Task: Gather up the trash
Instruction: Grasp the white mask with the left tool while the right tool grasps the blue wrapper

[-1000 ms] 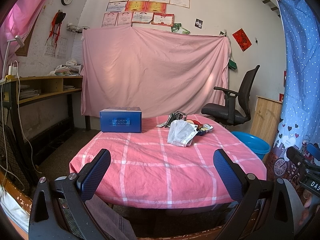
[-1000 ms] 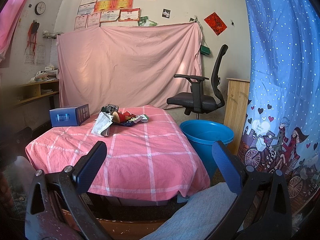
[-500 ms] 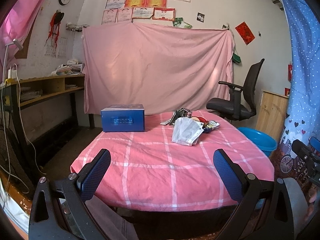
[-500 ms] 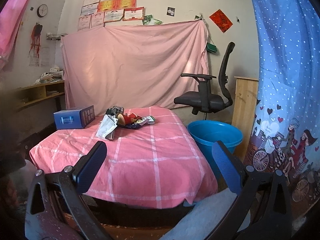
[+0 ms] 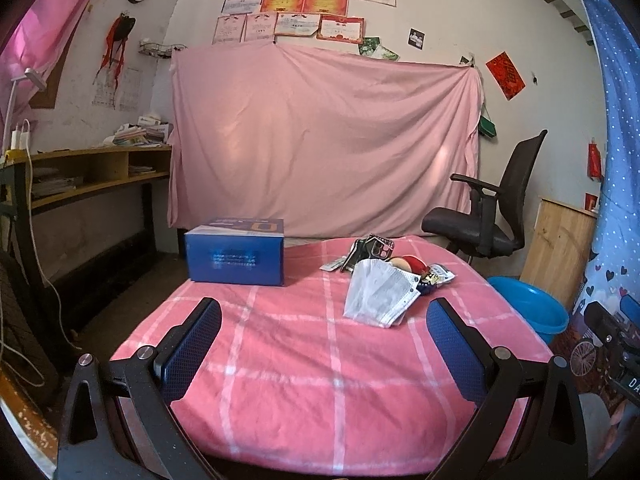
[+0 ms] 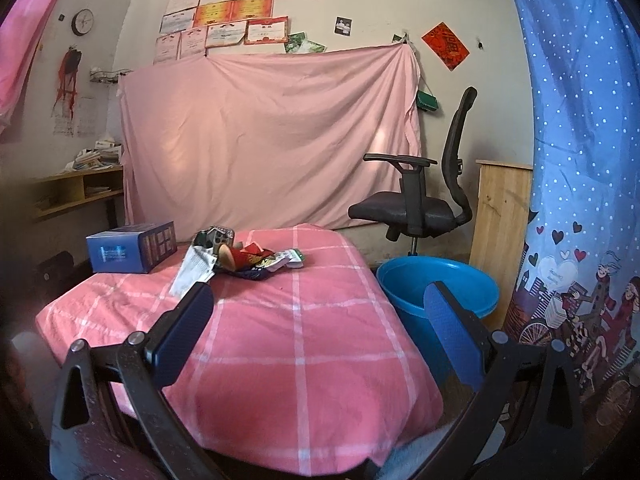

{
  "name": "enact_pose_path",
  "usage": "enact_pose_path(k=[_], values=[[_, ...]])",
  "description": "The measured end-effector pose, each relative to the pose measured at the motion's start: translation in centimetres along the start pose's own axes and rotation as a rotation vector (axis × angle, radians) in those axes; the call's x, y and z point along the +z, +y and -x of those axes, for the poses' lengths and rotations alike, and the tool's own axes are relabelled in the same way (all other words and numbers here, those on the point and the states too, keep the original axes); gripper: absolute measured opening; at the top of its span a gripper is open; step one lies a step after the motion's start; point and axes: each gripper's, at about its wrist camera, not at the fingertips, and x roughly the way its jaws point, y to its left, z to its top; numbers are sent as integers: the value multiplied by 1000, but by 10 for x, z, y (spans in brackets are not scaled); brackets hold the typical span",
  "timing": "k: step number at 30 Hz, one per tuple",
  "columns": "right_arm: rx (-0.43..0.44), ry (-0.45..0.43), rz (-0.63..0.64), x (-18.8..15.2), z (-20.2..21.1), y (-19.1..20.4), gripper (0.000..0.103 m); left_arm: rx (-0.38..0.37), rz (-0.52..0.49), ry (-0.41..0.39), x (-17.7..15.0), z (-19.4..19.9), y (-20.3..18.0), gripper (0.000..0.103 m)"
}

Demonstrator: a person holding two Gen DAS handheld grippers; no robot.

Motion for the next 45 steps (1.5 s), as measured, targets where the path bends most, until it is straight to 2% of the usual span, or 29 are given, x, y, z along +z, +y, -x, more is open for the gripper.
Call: enact_pose_path(k=[9, 15, 24, 28, 34, 40, 45], values=[[5, -3, 17, 8, -44, -9, 103, -17, -13, 26, 6, -46, -8, 100], [41, -1, 29, 17, -78, -9, 103, -41, -25, 35, 9, -74, -12, 100], [93, 37, 79, 27, -128, -6, 103, -120, -59, 95, 6, -127, -25, 100], [140, 89, 87, 30, -153, -5, 103, -146, -56, 146, 5, -150, -27, 100], [228, 222, 113, 28, -196, 6, 103, -163, -26, 241, 3, -180, -22, 95], [332, 381, 120, 21, -245, 21, 103, -182, 21, 348, 0, -203, -14, 80], [386, 461, 94, 16, -271, 31, 95, -221, 79, 410, 0, -211, -5, 63]])
